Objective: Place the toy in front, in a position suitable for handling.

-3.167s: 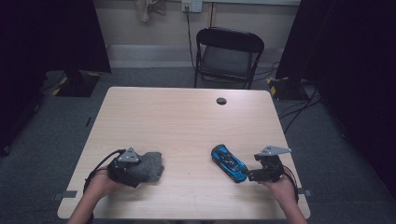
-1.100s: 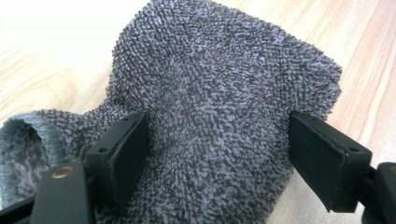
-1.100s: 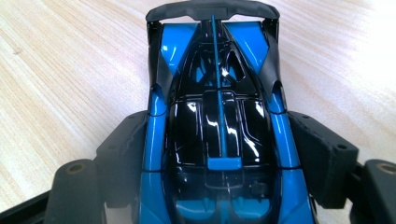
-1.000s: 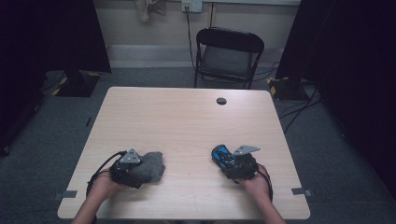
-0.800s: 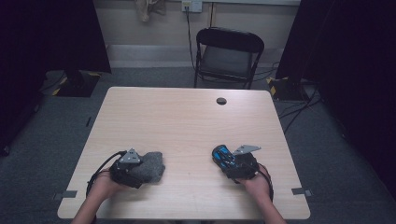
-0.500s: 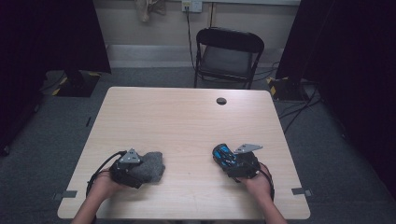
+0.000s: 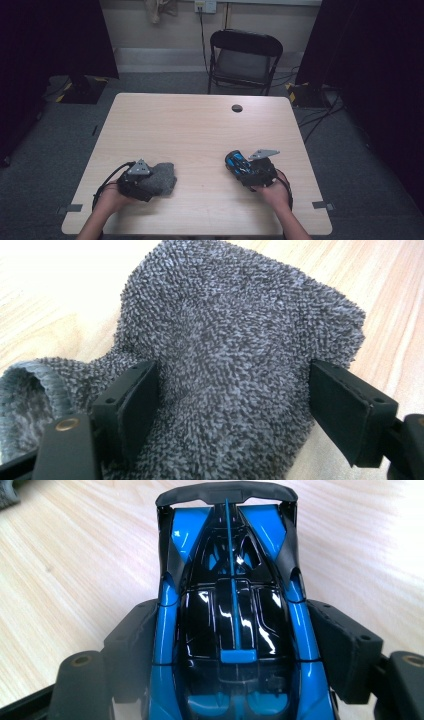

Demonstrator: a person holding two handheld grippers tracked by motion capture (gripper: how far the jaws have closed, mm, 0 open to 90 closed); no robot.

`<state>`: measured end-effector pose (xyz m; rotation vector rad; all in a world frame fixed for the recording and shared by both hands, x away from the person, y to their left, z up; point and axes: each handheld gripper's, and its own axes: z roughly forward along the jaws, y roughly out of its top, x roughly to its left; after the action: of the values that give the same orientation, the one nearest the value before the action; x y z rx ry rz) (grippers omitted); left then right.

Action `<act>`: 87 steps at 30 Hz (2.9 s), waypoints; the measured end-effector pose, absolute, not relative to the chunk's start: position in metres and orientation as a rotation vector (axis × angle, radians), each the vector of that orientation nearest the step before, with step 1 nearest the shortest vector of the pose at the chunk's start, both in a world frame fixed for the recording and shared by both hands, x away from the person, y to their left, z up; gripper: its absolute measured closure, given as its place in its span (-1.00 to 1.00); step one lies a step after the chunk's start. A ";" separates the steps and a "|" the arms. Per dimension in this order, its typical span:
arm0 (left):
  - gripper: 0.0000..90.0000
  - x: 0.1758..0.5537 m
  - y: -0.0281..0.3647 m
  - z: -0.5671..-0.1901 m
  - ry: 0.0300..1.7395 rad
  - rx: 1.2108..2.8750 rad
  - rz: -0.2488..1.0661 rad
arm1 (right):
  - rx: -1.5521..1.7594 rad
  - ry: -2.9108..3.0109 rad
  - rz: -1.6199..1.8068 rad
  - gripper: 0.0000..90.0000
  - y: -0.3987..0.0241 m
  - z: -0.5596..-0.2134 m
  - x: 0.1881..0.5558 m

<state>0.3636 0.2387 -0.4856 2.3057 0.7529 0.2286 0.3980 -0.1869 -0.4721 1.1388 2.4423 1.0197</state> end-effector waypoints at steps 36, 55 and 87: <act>-0.53 0.363 0.241 -0.487 0.741 2.294 0.231 | 0.992 2.505 1.020 -0.42 -0.078 -0.474 0.476; -0.53 0.363 0.242 -0.487 0.739 2.284 0.227 | 0.942 2.527 1.005 -0.41 -0.050 -0.486 0.487; -0.53 0.362 0.241 -0.488 0.740 2.284 0.228 | 0.928 2.499 1.077 -0.71 -0.075 -0.483 0.474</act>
<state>0.3624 0.2413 -0.4877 2.2838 0.7400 0.2284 0.4737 -0.0750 -0.4829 0.9275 2.4991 1.0773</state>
